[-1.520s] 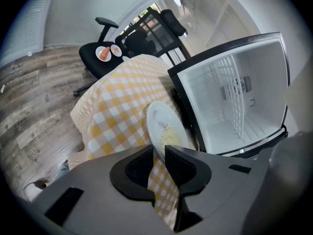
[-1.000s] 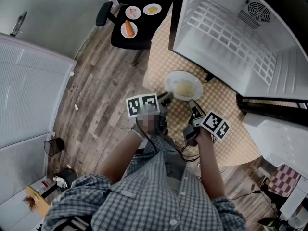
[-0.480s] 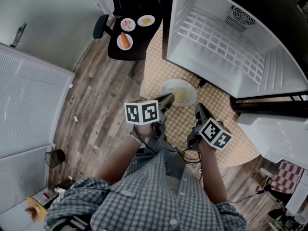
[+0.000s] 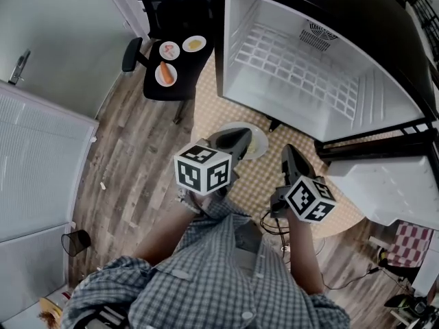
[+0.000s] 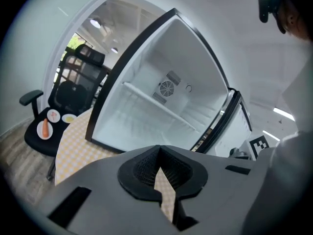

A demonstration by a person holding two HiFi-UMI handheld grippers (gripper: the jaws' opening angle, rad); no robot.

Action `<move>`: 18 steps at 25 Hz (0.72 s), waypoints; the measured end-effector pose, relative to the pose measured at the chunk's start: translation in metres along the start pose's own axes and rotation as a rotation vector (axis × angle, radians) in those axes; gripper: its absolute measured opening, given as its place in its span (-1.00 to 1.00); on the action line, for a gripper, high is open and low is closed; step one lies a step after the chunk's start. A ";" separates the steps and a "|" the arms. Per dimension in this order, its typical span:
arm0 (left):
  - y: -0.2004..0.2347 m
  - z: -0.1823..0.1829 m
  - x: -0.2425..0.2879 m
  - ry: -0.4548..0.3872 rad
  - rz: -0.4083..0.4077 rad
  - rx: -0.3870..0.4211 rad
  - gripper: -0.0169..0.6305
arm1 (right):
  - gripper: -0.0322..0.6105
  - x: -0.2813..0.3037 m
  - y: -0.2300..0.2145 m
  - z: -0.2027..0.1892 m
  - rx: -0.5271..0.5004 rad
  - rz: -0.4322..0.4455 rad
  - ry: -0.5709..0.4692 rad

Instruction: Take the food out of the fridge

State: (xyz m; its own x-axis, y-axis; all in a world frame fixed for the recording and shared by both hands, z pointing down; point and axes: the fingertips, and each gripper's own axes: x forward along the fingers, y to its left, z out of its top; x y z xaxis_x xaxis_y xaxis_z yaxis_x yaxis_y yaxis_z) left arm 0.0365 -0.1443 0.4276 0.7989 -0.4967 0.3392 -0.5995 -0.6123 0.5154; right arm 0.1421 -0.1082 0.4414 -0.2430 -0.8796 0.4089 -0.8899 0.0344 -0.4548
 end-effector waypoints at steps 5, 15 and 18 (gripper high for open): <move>-0.025 0.028 -0.002 -0.048 -0.014 0.137 -0.93 | -0.87 -0.014 0.016 0.032 -0.206 0.006 -0.067; -0.053 0.069 -0.021 -0.150 0.030 0.343 -0.93 | -0.87 -0.045 0.055 0.082 -0.475 0.023 -0.191; -0.059 0.078 -0.028 -0.175 0.036 0.376 -0.93 | -0.87 -0.053 0.054 0.093 -0.484 0.017 -0.225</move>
State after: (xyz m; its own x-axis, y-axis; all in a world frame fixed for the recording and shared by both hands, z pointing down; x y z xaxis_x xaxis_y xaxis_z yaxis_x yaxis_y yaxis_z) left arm 0.0456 -0.1420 0.3260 0.7762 -0.5992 0.1962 -0.6288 -0.7584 0.1716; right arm 0.1426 -0.1040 0.3213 -0.2178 -0.9551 0.2008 -0.9757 0.2180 -0.0213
